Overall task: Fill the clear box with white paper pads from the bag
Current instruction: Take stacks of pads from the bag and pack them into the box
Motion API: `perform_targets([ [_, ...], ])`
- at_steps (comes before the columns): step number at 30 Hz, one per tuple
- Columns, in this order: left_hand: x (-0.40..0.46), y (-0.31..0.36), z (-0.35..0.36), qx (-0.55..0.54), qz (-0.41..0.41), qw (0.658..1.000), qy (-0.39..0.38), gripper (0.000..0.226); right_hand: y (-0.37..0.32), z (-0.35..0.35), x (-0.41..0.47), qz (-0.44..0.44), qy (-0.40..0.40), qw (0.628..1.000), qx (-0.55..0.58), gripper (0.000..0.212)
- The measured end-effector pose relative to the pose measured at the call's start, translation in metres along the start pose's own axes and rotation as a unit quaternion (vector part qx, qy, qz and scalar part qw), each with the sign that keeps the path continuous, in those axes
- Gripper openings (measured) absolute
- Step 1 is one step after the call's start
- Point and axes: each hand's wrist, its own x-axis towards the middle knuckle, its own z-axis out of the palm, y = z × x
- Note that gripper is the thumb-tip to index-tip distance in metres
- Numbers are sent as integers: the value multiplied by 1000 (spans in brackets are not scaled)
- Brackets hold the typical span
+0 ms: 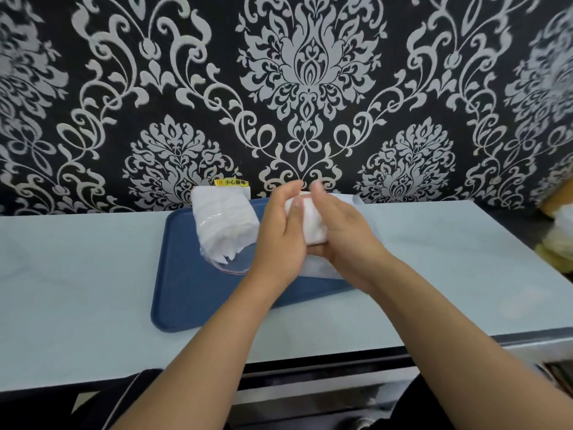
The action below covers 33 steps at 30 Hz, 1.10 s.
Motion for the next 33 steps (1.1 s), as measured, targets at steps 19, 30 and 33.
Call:
perform_targets([
  [19,-5,6,-12,569,111,788,-206,45,-1,-70,54,44,162,790,-589,50],
  [30,-6,-6,-9,593,112,772,-199,55,20,-88,64,-81,175,757,-625,57],
  [33,-5,-8,-8,596,124,769,-196,57,1,-93,47,-156,233,825,-490,36],
])
